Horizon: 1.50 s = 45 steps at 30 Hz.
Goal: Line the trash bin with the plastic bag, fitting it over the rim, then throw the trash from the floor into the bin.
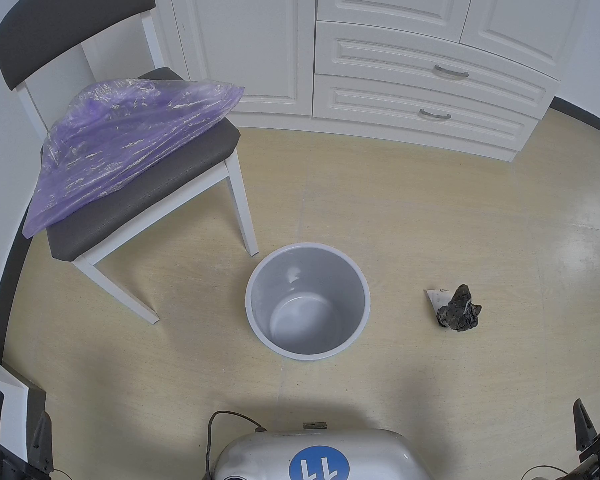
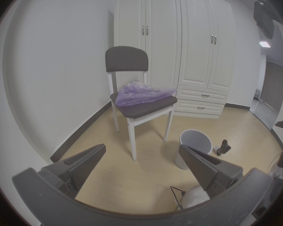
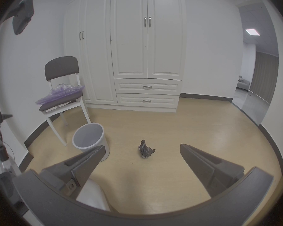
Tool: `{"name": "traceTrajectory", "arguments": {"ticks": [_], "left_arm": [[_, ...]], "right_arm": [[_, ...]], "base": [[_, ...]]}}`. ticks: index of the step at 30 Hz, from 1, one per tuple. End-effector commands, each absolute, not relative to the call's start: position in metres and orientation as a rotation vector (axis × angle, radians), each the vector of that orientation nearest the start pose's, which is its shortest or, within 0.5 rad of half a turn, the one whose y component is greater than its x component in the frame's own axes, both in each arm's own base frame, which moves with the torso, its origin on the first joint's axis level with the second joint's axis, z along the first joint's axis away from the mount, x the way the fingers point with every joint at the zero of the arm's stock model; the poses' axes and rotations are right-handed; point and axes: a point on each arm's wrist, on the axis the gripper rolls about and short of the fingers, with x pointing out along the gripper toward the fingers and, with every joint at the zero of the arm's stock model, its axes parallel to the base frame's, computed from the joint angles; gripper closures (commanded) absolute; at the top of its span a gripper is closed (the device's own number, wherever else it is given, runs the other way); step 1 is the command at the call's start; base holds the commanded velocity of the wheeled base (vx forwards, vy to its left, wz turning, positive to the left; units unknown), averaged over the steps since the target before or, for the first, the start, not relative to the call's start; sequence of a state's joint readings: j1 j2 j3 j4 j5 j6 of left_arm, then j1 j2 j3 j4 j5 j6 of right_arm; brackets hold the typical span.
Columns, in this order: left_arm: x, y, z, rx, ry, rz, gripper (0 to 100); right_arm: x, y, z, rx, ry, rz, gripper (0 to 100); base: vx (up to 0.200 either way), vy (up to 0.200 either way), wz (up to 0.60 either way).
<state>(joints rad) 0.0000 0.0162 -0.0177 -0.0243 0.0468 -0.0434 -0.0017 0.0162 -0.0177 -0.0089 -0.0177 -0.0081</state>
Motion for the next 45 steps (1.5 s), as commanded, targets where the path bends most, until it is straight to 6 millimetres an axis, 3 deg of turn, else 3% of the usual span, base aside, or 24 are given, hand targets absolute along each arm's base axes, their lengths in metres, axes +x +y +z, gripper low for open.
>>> {"name": "traceTrajectory", "arguments": {"ticks": [1, 3, 9, 11, 13, 16, 21, 26, 29, 31, 32, 36, 37, 45], "left_arm": [[-0.024, 0.001, 0.090, 0.019, -0.125, 0.038, 0], [-0.028, 0.000, 0.108, 0.085, -0.273, 0.001, 0], [-0.025, -0.001, 0.097, 0.068, -0.208, -0.028, 0], [-0.025, -0.001, 0.096, -0.009, -0.198, -0.035, 0], [-0.025, -0.001, 0.097, -0.045, -0.209, -0.040, 0], [-0.026, -0.001, 0.099, -0.046, -0.217, -0.042, 0], [-0.030, -0.001, 0.117, -0.022, -0.216, -0.055, 0], [-0.017, 0.000, 0.175, 0.063, -0.042, -0.057, 0], [-0.004, -0.001, 0.194, 0.118, 0.000, -0.049, 0], [-0.003, -0.001, 0.195, 0.126, 0.003, -0.048, 0], [0.007, -0.001, 0.200, 0.183, 0.037, -0.030, 0], [0.015, 0.000, 0.200, 0.208, 0.077, -0.017, 0], [0.019, 0.000, 0.201, 0.214, 0.094, -0.012, 0], [0.045, 0.001, 0.215, 0.208, 0.162, -0.014, 0]], "right_arm": [[-0.023, 0.000, 0.077, -0.054, -0.011, 0.000, 0], [-0.023, 0.001, 0.077, -0.071, -0.016, 0.027, 0], [-0.023, 0.001, 0.079, -0.045, -0.031, 0.019, 0], [-0.032, 0.000, 0.110, 0.155, -0.189, 0.026, 0], [-0.033, 0.000, 0.108, 0.252, -0.136, 0.027, 0], [-0.032, 0.000, 0.100, 0.187, -0.060, 0.015, 0], [-0.035, 0.000, 0.110, 0.153, -0.089, 0.024, 0], [-0.016, 0.000, 0.153, 0.060, -0.042, 0.046, 0], [0.005, 0.001, 0.180, 0.055, -0.062, 0.046, 0], [0.006, 0.001, 0.182, 0.055, -0.066, 0.046, 0], [0.017, 0.001, 0.198, 0.035, -0.114, 0.051, 0], [0.027, 0.001, 0.214, -0.024, -0.137, 0.053, 0], [0.033, 0.002, 0.227, -0.035, -0.144, 0.059, 0], [0.058, 0.007, 0.261, -0.083, -0.151, 0.122, 0]], "base": [[0.000, 0.000, 0.00], [0.000, 0.000, 0.00], [0.000, 0.000, 0.00], [0.000, 0.000, 0.00], [0.000, 0.000, 0.00], [0.000, 0.000, 0.00], [0.000, 0.000, 0.00], [0.000, 0.000, 0.00], [0.000, 0.000, 0.00], [0.000, 0.000, 0.00], [0.000, 0.000, 0.00], [0.000, 0.000, 0.00], [0.000, 0.000, 0.00], [0.000, 0.000, 0.00]]}}
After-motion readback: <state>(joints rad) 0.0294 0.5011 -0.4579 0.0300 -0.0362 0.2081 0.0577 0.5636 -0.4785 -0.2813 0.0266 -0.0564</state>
